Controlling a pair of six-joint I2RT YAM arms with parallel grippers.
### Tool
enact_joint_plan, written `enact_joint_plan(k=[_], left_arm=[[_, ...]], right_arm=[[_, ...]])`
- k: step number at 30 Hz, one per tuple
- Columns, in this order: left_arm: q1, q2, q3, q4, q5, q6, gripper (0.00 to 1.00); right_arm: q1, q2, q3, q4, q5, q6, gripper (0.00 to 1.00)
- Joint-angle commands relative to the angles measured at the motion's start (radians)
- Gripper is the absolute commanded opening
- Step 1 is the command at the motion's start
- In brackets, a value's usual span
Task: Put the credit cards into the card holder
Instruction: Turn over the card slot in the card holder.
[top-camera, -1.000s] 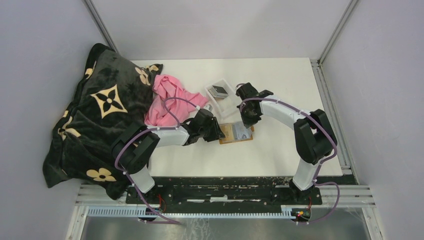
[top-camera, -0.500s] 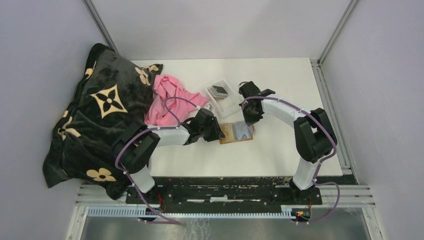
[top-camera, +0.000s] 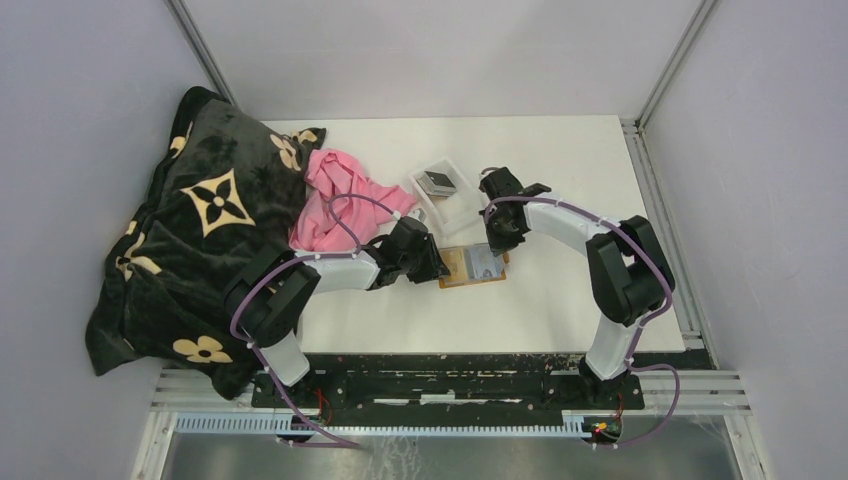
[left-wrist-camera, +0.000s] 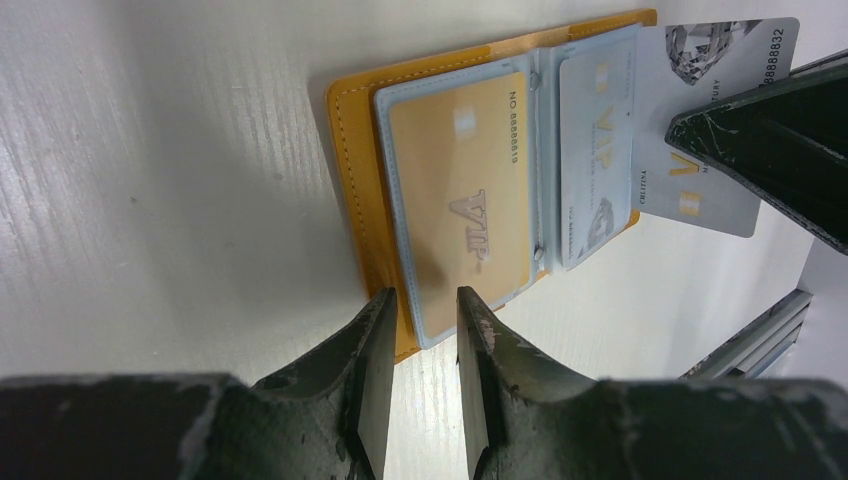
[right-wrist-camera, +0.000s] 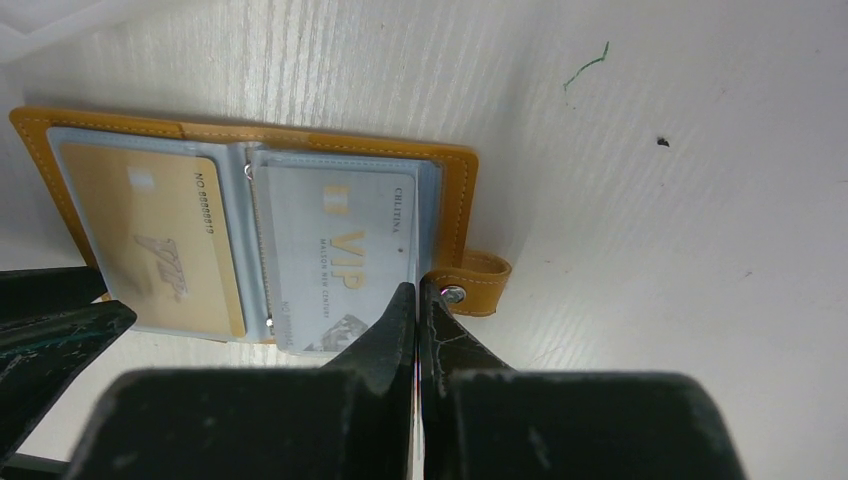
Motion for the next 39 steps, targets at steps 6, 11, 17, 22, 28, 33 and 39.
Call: enact_joint_plan(k=[6, 11, 17, 22, 28, 33, 39], left_arm=[[-0.005, 0.013, 0.016, -0.048, -0.027, 0.051, 0.36], [-0.006, 0.012, 0.013, -0.048, -0.025, 0.051, 0.36], [-0.006, 0.01, 0.007, -0.053, -0.024, 0.051, 0.36], [-0.005, 0.01, 0.008, -0.06, -0.022, 0.054, 0.36], [-0.006, 0.01, 0.015, -0.073, -0.022, 0.06, 0.36], [-0.006, 0.011, 0.013, -0.079, -0.022, 0.065, 0.36], [-0.006, 0.015, 0.012, -0.082, -0.021, 0.067, 0.35]], right_arm=[[-0.015, -0.016, -0.039, 0.059, -0.046, 0.043, 0.01], [-0.023, -0.021, -0.061, 0.071, -0.041, 0.049, 0.01], [-0.045, -0.031, -0.104, 0.105, -0.06, 0.061, 0.01], [-0.063, -0.033, -0.143, 0.144, -0.111, 0.079, 0.01], [-0.088, -0.043, -0.193, 0.215, -0.209, 0.126, 0.01], [-0.101, -0.044, -0.223, 0.251, -0.264, 0.151, 0.01], [-0.111, -0.046, -0.266, 0.299, -0.304, 0.168, 0.01]])
